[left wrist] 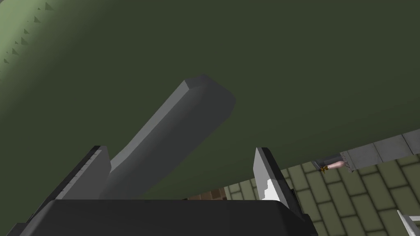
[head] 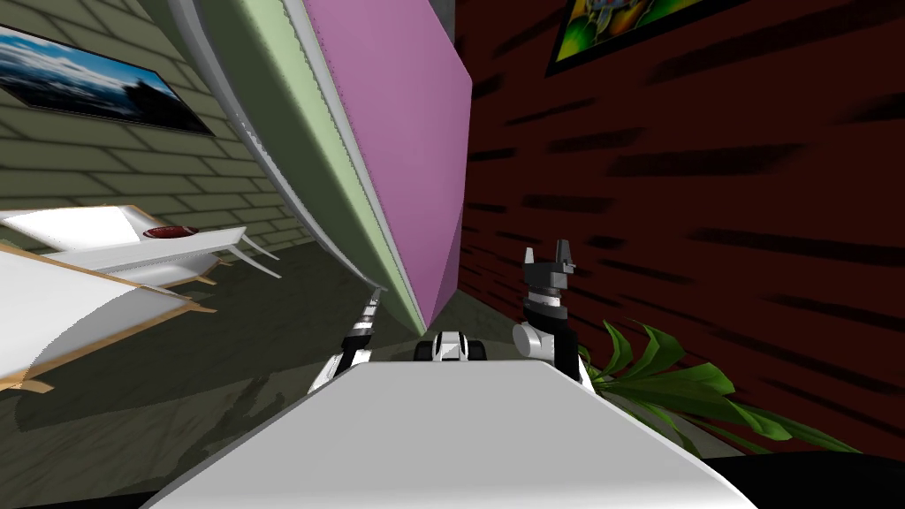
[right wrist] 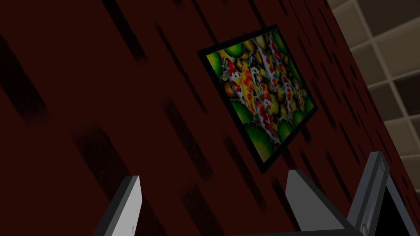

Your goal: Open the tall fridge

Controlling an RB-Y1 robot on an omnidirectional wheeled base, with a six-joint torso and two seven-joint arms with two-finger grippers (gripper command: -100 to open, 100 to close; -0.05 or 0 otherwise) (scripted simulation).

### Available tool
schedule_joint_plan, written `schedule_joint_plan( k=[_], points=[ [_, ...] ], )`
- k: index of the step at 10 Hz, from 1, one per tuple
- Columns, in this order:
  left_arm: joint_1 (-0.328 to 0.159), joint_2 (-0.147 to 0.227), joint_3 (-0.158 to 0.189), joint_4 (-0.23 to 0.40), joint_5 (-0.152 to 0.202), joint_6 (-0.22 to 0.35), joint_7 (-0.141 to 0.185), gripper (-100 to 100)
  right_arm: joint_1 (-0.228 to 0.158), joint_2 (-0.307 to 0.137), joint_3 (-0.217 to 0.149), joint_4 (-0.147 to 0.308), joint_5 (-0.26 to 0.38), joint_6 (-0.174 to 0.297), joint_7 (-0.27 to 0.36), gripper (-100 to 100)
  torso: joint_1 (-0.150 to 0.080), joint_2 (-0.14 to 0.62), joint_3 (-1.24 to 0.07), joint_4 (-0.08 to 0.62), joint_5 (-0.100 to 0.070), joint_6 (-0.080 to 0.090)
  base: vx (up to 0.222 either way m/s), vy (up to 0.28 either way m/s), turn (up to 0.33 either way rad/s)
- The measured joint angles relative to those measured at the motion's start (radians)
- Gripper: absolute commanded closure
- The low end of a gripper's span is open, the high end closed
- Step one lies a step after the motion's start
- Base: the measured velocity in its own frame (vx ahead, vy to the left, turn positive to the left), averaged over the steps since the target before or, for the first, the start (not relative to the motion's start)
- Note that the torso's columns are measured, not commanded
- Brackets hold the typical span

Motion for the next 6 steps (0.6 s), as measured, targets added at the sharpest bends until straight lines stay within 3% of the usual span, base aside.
schedule_joint_plan(
  k=[6],
  points=[
    [0.000,0.037,0.013,-0.071,-0.021,0.118,0.035,-100,0.000,0.000,0.000,0.000,0.000,0.000,0.000,0,0.000,0.001,0.001,0.000,0.000,0.000,-0.019,-0.042,-0.003]
  ],
)
